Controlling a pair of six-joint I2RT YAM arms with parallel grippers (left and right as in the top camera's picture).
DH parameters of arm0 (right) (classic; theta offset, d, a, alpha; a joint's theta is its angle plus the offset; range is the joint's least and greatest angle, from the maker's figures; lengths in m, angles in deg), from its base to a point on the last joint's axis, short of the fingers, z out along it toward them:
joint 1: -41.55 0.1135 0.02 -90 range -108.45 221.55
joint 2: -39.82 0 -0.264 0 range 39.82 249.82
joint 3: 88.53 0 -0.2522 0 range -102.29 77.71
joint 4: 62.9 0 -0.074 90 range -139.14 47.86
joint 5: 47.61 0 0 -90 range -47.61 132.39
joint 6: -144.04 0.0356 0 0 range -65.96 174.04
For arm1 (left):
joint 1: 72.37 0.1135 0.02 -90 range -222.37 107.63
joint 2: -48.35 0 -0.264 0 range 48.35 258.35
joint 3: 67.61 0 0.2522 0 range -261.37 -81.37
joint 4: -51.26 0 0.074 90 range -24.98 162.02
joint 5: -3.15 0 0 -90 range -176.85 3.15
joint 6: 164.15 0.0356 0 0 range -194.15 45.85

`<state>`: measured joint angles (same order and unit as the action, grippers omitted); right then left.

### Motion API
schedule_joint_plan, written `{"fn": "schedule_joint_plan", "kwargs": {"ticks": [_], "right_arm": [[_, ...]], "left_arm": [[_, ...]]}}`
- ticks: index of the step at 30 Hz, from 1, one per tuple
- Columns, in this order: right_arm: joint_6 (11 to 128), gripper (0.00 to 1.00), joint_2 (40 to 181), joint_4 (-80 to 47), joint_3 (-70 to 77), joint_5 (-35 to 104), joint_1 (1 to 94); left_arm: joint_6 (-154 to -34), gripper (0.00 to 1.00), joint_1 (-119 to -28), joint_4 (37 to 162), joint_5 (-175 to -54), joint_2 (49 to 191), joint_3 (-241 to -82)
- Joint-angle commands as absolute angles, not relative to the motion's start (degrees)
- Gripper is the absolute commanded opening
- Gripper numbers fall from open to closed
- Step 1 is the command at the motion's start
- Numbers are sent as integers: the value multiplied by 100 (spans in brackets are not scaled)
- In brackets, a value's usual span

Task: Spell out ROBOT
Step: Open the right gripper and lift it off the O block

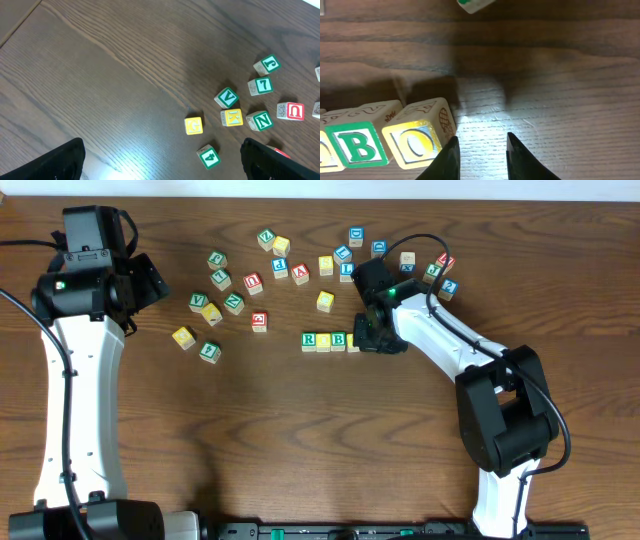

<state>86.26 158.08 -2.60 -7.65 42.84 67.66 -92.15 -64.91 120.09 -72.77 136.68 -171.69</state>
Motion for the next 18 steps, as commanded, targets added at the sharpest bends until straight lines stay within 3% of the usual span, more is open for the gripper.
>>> {"fn": "schedule_joint_plan", "kwargs": {"ticks": [1, 18], "right_arm": [[8377, 25, 15836, -356, -723, 4079, 6753], [8222, 25, 15836, -741, -723, 3923, 6786]], "left_arm": [[-9219, 97, -6467, 12005, -7178, 13611, -17077], [-9219, 98, -6467, 12005, -7178, 13611, -17077]]}}
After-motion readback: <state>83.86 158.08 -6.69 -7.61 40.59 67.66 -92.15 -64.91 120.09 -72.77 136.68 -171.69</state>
